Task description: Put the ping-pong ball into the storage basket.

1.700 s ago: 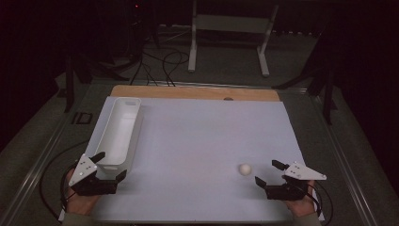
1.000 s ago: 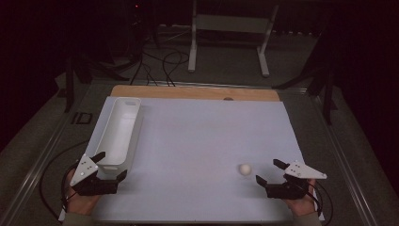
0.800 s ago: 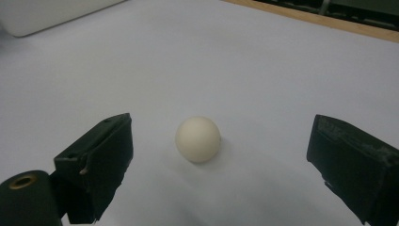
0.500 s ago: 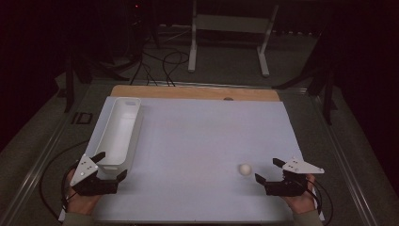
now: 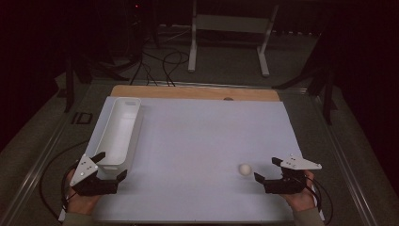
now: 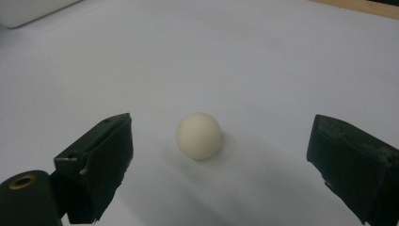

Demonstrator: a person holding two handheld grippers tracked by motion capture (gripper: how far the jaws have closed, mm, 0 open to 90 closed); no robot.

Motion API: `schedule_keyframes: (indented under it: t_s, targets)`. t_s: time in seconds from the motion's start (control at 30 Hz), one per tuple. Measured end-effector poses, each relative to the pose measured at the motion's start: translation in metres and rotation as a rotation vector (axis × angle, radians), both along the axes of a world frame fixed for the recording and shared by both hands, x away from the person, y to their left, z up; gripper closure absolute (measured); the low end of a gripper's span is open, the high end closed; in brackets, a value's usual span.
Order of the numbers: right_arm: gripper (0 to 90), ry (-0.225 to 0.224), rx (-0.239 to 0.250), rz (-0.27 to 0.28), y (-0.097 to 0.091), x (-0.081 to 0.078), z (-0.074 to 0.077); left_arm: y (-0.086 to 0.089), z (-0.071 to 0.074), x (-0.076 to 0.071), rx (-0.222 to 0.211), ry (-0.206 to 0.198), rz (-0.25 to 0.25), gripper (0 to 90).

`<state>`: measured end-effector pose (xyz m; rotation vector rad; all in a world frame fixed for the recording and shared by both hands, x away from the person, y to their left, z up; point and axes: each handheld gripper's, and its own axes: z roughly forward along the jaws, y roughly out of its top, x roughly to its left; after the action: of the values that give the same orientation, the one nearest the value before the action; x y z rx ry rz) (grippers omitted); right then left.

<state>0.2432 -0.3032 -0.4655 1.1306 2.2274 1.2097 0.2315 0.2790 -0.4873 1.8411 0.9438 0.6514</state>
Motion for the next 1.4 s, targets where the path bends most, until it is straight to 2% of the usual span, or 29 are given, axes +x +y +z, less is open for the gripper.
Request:
schedule_keyframes:
  t_s: [0.53, 0.8, 1.4]
  targets:
    - [7.2, 0.038, -0.029, 0.025, 0.008, 0.009, 0.003, 0.0, 0.0, 0.0, 0.004, -0.002, -0.002, 0.6]
    - [7.2, 0.072, -0.04, 0.028, 0.011, 0.015, 0.002, 0.0, 0.0, 0.0, 0.005, -0.004, -0.001, 0.6]
    - [7.2, 0.106, -0.074, 0.041, 0.019, 0.023, 0.004, 0.0, 0.0, 0.0, -0.002, -0.001, -0.008, 0.6]
